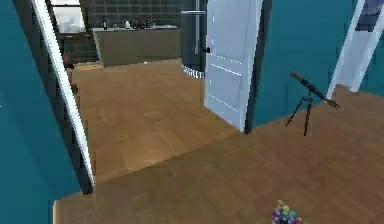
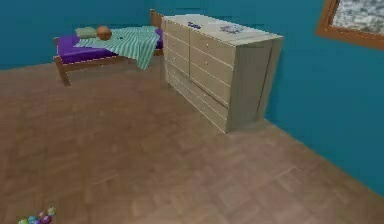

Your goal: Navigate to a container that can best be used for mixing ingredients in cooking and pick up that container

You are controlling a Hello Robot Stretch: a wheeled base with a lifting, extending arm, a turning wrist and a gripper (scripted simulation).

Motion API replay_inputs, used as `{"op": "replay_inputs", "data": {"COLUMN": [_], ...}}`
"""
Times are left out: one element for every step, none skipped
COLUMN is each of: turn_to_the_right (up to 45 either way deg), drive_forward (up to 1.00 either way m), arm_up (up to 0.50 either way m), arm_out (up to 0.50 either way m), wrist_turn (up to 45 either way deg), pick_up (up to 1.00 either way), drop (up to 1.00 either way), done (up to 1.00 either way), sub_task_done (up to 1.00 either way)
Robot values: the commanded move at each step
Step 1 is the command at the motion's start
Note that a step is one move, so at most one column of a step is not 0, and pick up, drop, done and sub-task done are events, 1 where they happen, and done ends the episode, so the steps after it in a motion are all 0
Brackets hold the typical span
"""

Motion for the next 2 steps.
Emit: {"op": "replay_inputs", "data": {"turn_to_the_right": [45.0,12.0], "drive_forward": [0.0,0.0], "arm_up": [0.0,0.0], "arm_out": [0.0,0.0], "wrist_turn": [0.0,0.0], "pick_up": [0.0,0.0], "drop": [0.0,0.0], "done": [0.0,0.0], "sub_task_done": [0.0,0.0]}}
